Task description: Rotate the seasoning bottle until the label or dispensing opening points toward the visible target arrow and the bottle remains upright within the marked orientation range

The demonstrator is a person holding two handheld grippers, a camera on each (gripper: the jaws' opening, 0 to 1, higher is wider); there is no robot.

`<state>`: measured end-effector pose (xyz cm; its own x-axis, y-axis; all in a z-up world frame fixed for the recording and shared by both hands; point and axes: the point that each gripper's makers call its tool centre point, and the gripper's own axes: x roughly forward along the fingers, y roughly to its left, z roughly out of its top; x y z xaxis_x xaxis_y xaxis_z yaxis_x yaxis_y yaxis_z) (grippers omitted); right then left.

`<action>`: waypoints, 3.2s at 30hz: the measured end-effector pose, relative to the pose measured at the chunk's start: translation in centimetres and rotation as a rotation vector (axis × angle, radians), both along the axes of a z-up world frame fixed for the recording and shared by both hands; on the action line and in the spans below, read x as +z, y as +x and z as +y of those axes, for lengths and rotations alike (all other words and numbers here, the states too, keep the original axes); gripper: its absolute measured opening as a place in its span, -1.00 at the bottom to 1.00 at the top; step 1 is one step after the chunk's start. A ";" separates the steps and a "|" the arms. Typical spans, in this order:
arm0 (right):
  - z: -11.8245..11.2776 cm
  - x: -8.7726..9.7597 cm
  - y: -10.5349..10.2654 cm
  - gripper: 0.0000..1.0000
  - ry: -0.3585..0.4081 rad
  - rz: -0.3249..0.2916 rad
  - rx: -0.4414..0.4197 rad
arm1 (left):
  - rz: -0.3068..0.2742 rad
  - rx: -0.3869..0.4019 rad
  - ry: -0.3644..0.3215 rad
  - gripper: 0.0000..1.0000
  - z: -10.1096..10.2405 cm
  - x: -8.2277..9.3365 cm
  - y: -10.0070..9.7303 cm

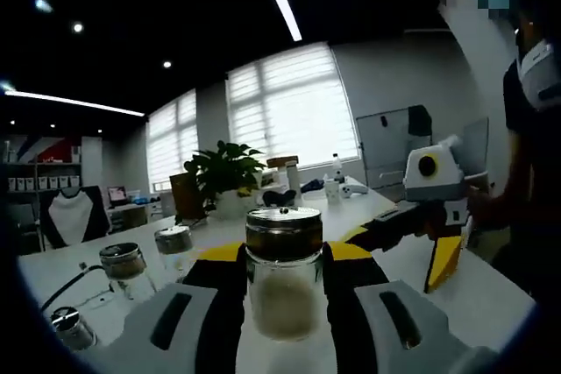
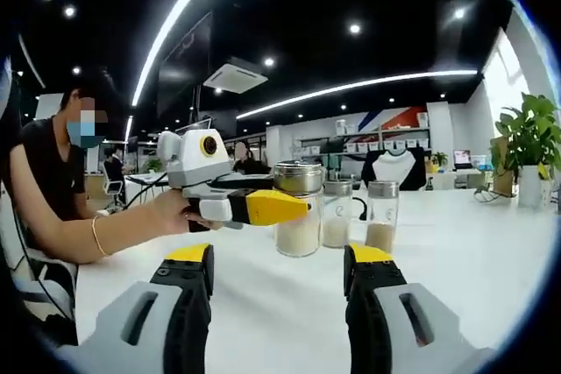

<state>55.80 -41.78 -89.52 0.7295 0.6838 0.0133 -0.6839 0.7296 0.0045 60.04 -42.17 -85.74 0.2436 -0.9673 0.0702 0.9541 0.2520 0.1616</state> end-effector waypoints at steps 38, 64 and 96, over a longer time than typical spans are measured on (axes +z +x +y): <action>1.8 -0.1 -0.3 -0.20 -0.043 -0.054 0.053 | 0.085 -0.387 -0.048 -0.29 -1.4 -0.2 -6.6; 2.3 0.0 1.0 -0.37 0.005 -0.101 -0.019 | 0.130 -0.338 -0.078 -0.27 -1.0 -0.3 -4.6; -1.2 -1.9 5.3 -0.38 -0.082 -0.083 -0.358 | 0.133 0.197 -0.113 -0.15 -3.5 -1.7 0.2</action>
